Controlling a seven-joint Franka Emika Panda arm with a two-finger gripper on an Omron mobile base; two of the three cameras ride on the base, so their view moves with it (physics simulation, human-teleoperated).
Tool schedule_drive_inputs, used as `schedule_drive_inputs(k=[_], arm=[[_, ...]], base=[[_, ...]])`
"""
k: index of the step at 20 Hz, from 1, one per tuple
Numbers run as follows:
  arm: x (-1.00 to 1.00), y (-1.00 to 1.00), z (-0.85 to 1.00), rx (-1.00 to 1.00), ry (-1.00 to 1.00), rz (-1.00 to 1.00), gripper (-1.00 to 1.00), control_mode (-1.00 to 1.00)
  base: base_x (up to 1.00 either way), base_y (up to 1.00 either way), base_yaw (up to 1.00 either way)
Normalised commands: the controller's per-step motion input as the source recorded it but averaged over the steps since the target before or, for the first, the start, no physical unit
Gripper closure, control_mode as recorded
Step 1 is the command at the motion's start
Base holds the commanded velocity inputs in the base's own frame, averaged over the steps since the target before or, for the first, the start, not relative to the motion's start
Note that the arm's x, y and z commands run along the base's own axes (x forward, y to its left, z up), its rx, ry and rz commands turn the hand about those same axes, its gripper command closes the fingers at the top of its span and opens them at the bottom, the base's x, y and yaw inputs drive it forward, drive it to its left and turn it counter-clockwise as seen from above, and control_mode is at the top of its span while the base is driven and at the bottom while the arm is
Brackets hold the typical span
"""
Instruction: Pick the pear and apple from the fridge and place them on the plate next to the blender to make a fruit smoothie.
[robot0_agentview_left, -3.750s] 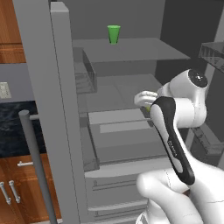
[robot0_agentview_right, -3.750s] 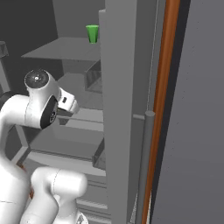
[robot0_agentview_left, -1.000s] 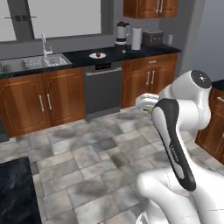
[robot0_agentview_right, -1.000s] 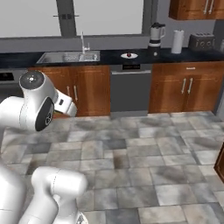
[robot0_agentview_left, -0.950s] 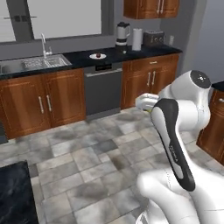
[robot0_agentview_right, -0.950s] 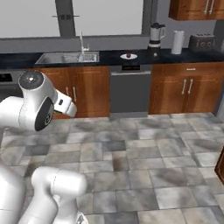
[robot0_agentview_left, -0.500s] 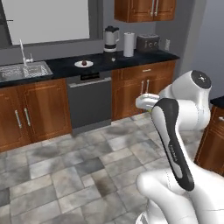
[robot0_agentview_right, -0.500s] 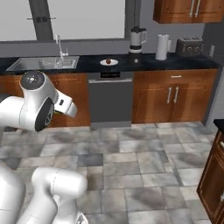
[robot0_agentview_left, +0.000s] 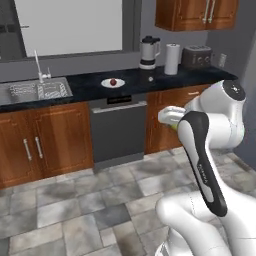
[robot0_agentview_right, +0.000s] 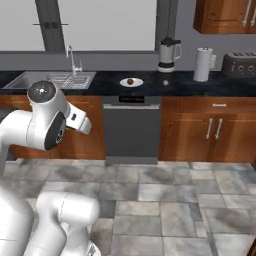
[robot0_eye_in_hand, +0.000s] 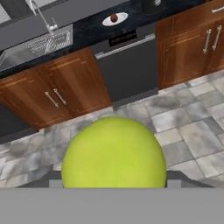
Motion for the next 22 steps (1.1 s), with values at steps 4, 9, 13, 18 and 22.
schedule_drive_inputs(k=[4,9,13,18,22], arm=[[0.00,0.00,0.00,0.00,0.00,0.00,1.00,1.00],[0.00,0.00,0.00,0.00,0.00,0.00,1.00,1.00],[0.00,0.00,0.00,0.00,0.00,0.00,1.00,1.00],[0.00,0.00,0.00,0.00,0.00,0.00,1.00,1.00],[0.00,0.00,0.00,0.00,0.00,0.00,1.00,1.00]], base=[[1.00,-0.13,0.30],[1.00,-0.46,0.20],[1.00,-0.60,0.10],[1.00,-0.51,0.00],[1.00,-0.02,0.00]])
